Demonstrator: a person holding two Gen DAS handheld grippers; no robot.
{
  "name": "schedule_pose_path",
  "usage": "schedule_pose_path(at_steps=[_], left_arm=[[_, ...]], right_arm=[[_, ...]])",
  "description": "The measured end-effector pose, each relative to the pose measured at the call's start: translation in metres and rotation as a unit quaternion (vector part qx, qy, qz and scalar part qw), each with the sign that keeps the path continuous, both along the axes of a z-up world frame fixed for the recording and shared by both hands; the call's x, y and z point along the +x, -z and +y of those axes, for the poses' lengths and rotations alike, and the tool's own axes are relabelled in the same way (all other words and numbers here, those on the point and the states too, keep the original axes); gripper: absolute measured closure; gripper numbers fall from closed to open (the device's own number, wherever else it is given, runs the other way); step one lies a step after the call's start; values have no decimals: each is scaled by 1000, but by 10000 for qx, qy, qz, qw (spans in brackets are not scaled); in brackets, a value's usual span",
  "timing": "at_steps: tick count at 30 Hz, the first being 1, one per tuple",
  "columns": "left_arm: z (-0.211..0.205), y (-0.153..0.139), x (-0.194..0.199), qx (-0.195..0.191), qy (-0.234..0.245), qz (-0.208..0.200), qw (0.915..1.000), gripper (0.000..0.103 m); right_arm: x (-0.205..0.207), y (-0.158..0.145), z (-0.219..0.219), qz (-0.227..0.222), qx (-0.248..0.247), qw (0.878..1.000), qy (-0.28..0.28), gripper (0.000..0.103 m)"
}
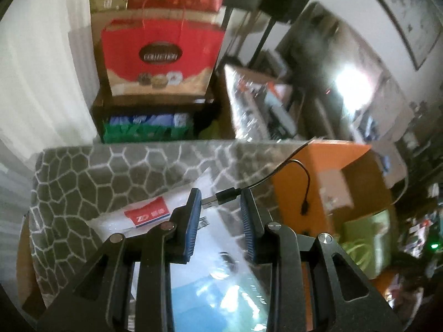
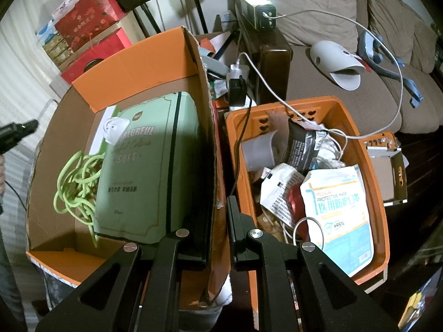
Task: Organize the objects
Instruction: 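Carry the black cable with the left gripper over the orange box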
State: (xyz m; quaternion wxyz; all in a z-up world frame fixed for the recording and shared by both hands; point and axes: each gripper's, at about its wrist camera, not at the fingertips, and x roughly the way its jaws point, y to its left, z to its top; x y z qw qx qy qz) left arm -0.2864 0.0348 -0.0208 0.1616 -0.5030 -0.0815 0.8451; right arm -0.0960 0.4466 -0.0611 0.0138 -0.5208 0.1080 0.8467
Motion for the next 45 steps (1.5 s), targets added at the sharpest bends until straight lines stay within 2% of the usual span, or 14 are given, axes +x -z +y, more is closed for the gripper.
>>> schedule_pose_path(at_steps=[7,13,22,29,37,45], left_arm=[[-2,-49,10,318,-121,383,9987,76],[19,-65,18,353,27,524,9980,76],[84,-49,24,431,417,315,9977,76],[120,-36,31,460,548,151,9973,76],[149,-27,29,440,428,50,9981,76],[178,-4,15,190,226,-114,9995,76]], right_arm=[[0,1,0,-9,-11,10000,5,92],[0,1,0,-6,-16,10000,5,92],[-1,1,0,-10,-19,10000,3,92],[-1,1,0,0,-39,10000,1,92],[-1,1,0,10,-53,10000,-1,92],[-2,1,1,23,-105,9999,-9,92]])
